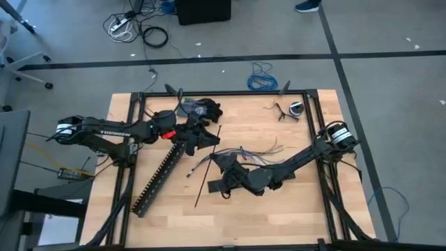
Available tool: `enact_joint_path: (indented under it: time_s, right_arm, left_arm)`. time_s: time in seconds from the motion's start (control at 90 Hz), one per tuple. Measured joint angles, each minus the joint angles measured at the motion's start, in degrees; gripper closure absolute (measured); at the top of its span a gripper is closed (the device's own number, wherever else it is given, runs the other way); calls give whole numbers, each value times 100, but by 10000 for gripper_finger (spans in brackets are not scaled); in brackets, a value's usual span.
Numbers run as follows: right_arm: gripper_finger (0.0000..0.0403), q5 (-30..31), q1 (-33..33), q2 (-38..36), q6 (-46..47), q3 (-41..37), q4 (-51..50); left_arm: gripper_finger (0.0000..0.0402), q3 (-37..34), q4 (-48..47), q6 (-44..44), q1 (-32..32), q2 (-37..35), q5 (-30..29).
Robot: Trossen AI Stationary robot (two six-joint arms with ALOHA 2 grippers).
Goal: Ziptie cables
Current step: Wrap the other black zip tie on the cable wires
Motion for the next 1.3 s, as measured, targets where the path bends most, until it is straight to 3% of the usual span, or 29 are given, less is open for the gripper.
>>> enact_joint_path:
  time_s: [0.433, 0.633, 0.811, 1.033, 1.3]
  right_arm:
    - [403, 4, 80, 0, 225, 0, -22]
    - [403, 7, 72, 0, 223, 0, -22]
    - [403, 31, 54, 0, 228, 0, -24]
    - [401, 110, 52, 0, 317, 0, -24]
    - [355, -98, 41, 0, 1084, 0, -29]
  left_arm:
    - [302, 0, -2, 147, 0, 0, -22]
    - [334, 0, -5, 149, 0, 0, -22]
    - [393, -2, -27, 538, -2, 0, -205]
    - [401, -4, -16, 783, -4, 0, -444]
    - [401, -4, -1, 781, 0, 0, -558]
